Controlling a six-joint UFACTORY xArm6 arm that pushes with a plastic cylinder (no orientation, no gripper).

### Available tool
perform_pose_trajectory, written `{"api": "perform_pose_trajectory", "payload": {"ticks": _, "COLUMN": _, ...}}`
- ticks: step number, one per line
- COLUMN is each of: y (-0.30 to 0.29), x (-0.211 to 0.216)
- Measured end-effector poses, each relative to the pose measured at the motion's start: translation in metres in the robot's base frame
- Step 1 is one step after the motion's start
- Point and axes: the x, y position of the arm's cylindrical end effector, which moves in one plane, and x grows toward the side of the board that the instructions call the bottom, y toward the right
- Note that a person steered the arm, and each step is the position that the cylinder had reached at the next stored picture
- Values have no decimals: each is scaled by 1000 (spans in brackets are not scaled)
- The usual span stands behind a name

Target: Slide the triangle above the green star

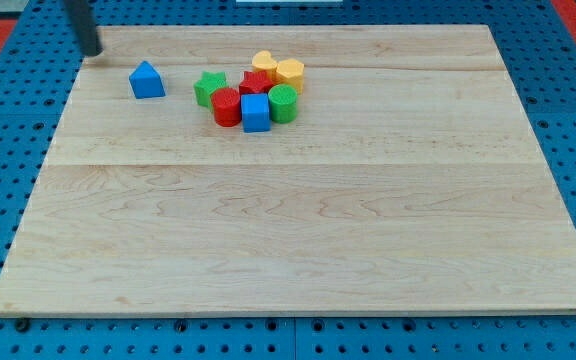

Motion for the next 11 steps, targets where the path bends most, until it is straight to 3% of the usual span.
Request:
{"api": "perform_pose_trajectory", "payload": {"ticks": 1, "y": 9, "x": 54}}
{"api": "perform_pose_trajectory", "payload": {"ticks": 4, "y": 169, "x": 42}}
{"api": "perform_pose_trajectory", "payload": {"ticks": 7, "y": 169, "x": 1}}
{"api": "perform_pose_trajectory", "payload": {"ticks": 9, "y": 178, "x": 4}}
{"api": "perform_pose_trajectory", "payload": {"ticks": 10, "y": 176, "x": -25}}
{"api": "perform_pose_trajectory", "payload": {"ticks": 11, "y": 183, "x": -20}}
